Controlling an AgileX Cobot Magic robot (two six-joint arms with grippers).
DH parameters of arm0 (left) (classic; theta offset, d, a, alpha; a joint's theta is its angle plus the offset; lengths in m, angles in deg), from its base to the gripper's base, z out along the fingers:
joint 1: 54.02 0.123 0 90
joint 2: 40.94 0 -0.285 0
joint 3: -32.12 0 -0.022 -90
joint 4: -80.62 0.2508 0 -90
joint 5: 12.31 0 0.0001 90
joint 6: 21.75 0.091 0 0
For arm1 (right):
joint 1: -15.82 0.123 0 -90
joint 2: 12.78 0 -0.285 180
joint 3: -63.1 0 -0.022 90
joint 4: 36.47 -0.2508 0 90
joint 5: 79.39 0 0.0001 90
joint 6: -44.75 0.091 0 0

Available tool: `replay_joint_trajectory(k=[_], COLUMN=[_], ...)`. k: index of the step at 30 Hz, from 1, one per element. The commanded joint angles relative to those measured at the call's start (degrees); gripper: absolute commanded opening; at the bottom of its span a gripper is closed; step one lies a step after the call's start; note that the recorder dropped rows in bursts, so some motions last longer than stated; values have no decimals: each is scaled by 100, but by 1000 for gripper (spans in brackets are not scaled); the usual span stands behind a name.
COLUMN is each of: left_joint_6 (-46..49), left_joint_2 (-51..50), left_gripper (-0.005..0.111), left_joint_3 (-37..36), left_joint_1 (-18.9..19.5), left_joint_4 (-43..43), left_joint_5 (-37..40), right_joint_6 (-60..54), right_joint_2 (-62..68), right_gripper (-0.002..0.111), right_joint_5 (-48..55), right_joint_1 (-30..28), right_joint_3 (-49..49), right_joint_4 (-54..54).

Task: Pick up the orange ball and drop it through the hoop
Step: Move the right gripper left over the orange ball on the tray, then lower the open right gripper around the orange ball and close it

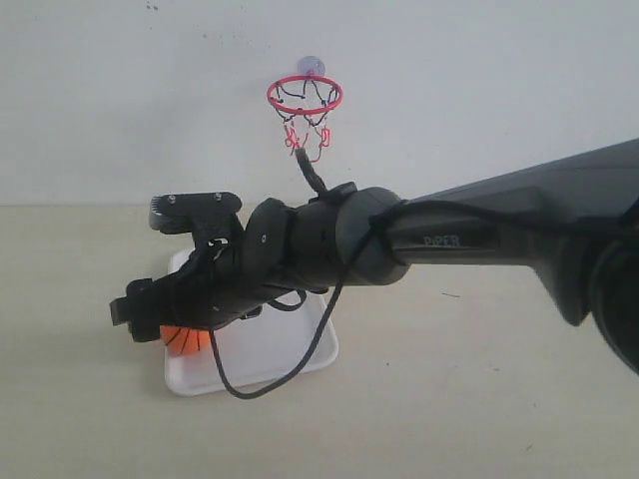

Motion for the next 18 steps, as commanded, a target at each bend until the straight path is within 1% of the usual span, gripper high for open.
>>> replay_joint_trajectory(k=[1,10,18], left_joint_6=[-39,-39,-39], left_joint_2=[22,22,22], left_gripper=[4,4,4], left_joint_3=[-23,-23,-23], left_joint_1=[15,15,15], left_joint_4=[-19,-19,-19], left_joint_5=[-68,-68,-68], right_joint_6=[54,42,31], right_joint_2=[106,214,363], right_gripper=[82,82,82], right_joint_5=[-64,-335,-315], right_joint_1=[-7,-134,-161], right_joint_3=[79,79,166], right_joint_4=[84,191,191])
